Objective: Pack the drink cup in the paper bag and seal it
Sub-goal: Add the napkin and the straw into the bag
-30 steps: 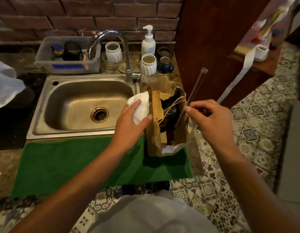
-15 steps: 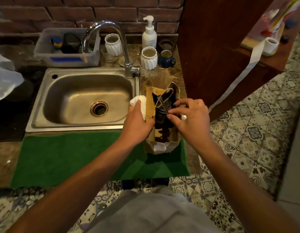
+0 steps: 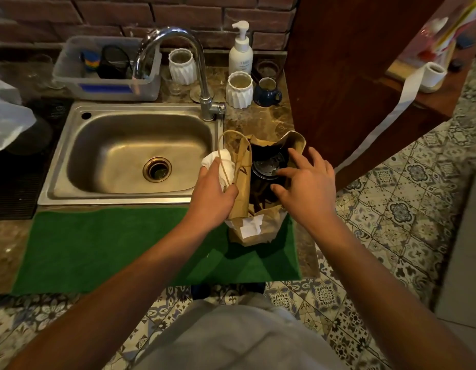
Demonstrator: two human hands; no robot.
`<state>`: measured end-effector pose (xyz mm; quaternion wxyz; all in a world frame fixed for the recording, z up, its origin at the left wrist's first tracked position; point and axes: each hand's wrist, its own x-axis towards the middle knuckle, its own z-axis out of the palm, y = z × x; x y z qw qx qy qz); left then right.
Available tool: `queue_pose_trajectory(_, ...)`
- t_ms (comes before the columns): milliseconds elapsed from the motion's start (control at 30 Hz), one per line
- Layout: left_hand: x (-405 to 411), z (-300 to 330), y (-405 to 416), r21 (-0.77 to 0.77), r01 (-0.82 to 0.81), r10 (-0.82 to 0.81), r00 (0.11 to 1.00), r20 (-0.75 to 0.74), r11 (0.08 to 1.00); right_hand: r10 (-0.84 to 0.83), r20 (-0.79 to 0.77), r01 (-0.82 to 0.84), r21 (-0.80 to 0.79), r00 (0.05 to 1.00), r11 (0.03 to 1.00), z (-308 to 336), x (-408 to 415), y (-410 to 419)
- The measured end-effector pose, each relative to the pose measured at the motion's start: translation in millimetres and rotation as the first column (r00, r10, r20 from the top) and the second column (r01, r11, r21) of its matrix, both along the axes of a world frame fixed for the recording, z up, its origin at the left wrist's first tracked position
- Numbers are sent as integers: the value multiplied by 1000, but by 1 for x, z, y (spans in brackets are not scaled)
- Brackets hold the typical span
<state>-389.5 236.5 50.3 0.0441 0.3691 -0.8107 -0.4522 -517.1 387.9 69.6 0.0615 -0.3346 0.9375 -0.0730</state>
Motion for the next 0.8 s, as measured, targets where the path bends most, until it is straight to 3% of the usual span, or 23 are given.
queue_pose_trajectory(167, 2, -1, -2, -19, 16, -17, 999, -48, 1000, 12, 35, -10, -32, 999, 999, 8, 3, -6)
queue_pose_trajectory(367, 1, 2, -6, 48, 14, -1, 966, -260, 999, -13, 77, 46, -437, 997, 898, 43, -3, -18)
queue_pose_trajectory(500, 1, 13, -3, 154, -38, 102, 894, -436, 987, -8, 139, 87, -574, 990, 815, 71, -20, -37)
queue_pose_trajectory(667, 0, 44, -5, 245, 60, 98, 804, -586, 968, 195, 474, 132, -573, 859, 809, 97, -35, -56)
queue_pose_trajectory(800, -5, 67, -3, 312, 154, 99, 742, -663, 937, 291, 495, 63, -580, 819, 812, 104, -36, -57)
